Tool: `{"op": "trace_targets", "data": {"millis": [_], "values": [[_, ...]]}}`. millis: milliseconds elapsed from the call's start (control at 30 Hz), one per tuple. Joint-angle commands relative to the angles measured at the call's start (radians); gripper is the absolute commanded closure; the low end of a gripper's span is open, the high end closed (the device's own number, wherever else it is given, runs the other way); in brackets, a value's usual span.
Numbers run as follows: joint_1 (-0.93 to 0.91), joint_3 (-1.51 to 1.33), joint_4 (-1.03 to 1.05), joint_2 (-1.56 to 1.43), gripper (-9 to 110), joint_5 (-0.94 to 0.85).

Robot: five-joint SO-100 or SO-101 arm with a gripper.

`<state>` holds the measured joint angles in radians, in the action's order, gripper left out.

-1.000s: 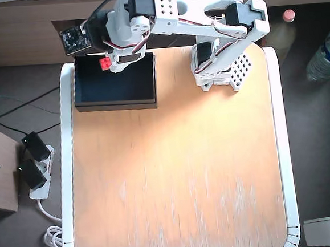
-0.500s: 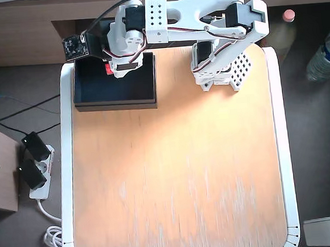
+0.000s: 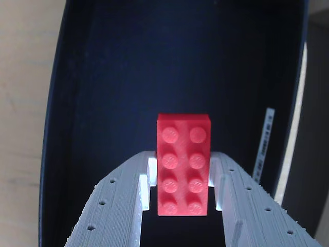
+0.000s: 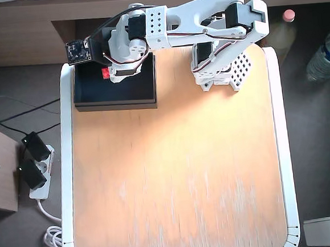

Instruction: Grasp a lego block and put it in the bin.

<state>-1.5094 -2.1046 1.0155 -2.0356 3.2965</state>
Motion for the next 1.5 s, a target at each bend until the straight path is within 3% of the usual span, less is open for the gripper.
{"op": "trace_targets", "data": {"millis": [0,367,767,1000,1467], "values": [[-0.018,0.009,-0.031,-0.061,101,-0.002],[-0.020,0.011,-0.067,-0.077,84,-0.009],[0.074,0.012,-0.089,-0.281,81,-0.115],[0.233,0.011,-0.089,-0.456,82,-0.189],[0.612,0.009,-0.078,-0.670,101,-0.212]]}}
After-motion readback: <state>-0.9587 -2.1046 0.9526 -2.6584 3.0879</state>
